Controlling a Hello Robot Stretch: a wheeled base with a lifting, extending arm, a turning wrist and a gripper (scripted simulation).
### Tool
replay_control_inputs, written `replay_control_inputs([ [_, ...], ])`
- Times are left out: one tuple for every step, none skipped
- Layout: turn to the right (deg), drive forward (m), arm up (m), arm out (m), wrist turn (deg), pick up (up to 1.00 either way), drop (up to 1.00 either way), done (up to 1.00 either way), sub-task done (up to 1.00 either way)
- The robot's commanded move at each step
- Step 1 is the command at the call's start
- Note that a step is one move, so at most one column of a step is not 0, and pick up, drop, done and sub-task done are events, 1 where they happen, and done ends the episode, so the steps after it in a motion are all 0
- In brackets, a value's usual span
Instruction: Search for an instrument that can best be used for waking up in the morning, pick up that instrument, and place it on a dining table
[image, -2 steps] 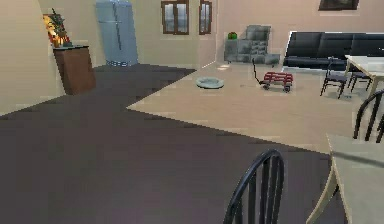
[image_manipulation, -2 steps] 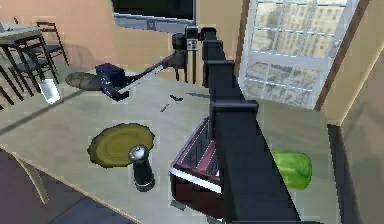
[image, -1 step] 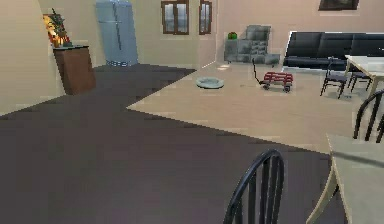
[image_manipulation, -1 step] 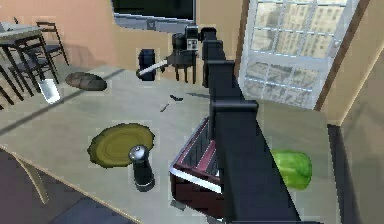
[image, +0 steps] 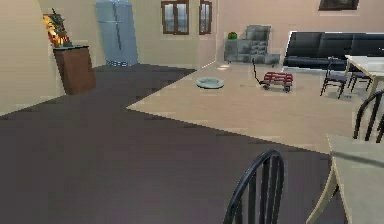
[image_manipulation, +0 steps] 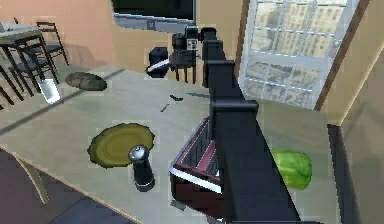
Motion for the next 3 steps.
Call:
replay_control_inputs([
  [0.0,0.00,-0.32,0.00,0.0,0.00,0.00,0.00,0.00],
  [0.0,0.00,0.00,0.00,0.0,0.00,1.00,0.00,0.00],
  [0.0,0.00,0.00,-0.10,0.0,0.00,0.00,0.00,0.00],
])
